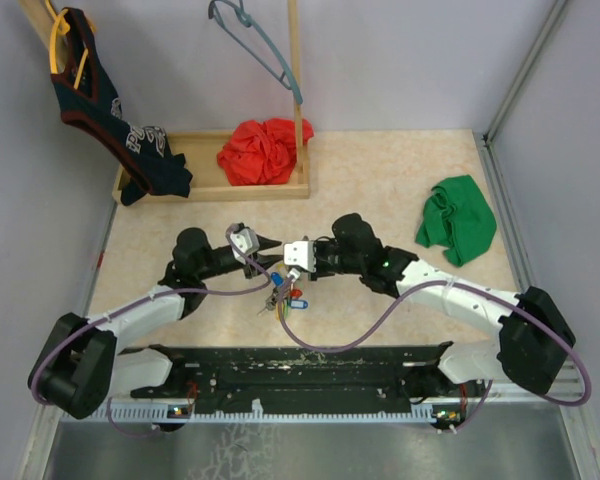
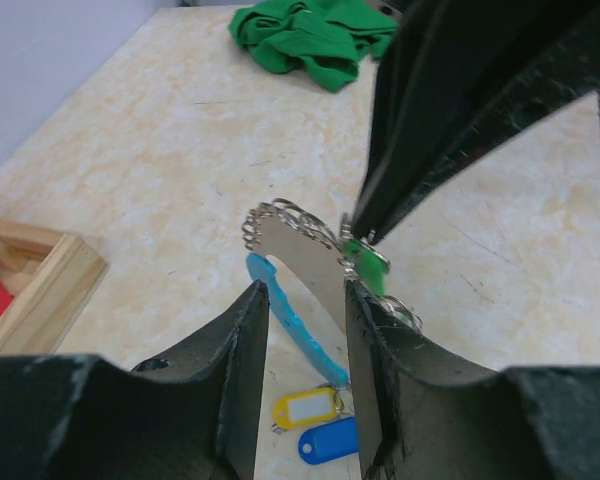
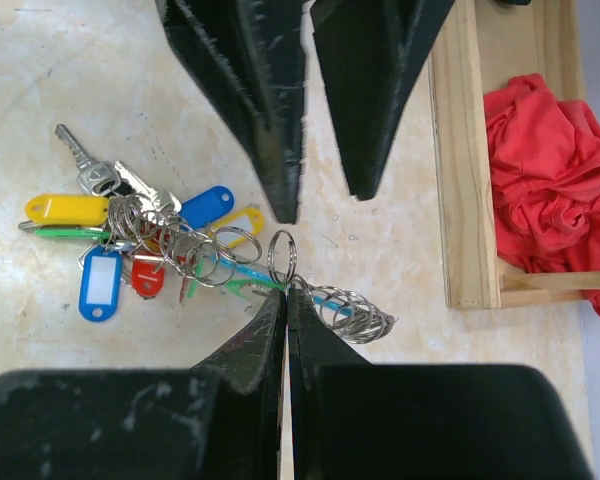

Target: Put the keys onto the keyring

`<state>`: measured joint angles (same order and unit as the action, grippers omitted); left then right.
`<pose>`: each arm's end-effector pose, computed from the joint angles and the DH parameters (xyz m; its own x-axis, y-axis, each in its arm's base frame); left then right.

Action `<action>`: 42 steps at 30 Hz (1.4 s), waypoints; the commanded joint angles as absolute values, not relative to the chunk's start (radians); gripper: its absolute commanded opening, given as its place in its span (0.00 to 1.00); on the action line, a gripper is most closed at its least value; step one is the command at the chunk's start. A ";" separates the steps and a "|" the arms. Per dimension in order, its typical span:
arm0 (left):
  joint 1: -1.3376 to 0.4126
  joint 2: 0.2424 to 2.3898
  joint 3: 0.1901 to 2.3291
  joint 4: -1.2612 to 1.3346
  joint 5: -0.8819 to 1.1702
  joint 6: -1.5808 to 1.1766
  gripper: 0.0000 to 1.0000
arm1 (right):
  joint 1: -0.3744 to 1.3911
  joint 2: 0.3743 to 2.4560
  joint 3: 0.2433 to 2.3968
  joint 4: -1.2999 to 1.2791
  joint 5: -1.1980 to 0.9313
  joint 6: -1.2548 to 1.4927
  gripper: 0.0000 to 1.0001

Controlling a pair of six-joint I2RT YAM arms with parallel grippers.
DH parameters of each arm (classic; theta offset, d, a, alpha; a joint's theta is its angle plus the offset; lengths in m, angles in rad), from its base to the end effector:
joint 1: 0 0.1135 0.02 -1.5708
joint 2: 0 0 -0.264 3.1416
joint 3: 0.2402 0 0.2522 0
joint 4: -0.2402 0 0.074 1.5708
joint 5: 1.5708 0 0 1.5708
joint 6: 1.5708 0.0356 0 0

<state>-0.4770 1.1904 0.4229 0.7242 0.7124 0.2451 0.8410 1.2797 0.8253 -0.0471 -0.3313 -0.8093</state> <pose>0.2032 -0.1312 0.2274 0.1878 0.1097 -0.9761 0.9092 0.3565 0.2150 0.1814 0.2202 0.2610 0.4266 -0.5497 -0.7182 -0.8495 0.0290 -0.5268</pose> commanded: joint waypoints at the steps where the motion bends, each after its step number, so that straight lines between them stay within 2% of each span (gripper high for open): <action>1: -0.474 1.193 0.459 0.645 0.892 0.401 0.43 | 0.833 1.268 0.911 -0.089 -0.368 -0.848 0.00; 10: -0.475 1.233 0.523 0.547 0.976 0.460 0.46 | 0.833 1.282 0.941 -0.127 -0.389 -0.860 0.00; 19: -0.476 1.327 0.601 0.445 1.026 0.488 0.43 | 0.833 1.289 0.948 -0.123 -0.403 -0.860 0.00; 24: -0.476 1.352 0.626 0.425 1.039 0.489 0.33 | 0.834 1.291 0.952 -0.126 -0.407 -0.859 0.00; 27: -0.476 1.359 0.632 0.422 1.036 0.483 0.19 | 0.834 1.292 0.953 -0.132 -0.407 -0.858 0.00; 29: -0.476 1.357 0.632 0.420 1.028 0.480 0.03 | 0.833 1.291 0.953 -0.142 -0.405 -0.855 0.00; 30: -0.476 1.353 0.631 0.420 1.020 0.475 0.01 | 0.833 1.289 0.951 -0.147 -0.401 -0.854 0.00; 42: -0.473 1.304 0.545 0.673 0.824 0.228 0.00 | 0.834 1.251 0.802 -0.068 -0.336 -0.765 0.00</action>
<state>-0.4782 1.3365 0.5667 0.5301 0.9123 0.3241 0.8391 1.2808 0.8494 -0.1101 -0.3393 -0.8120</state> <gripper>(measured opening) 0.010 0.005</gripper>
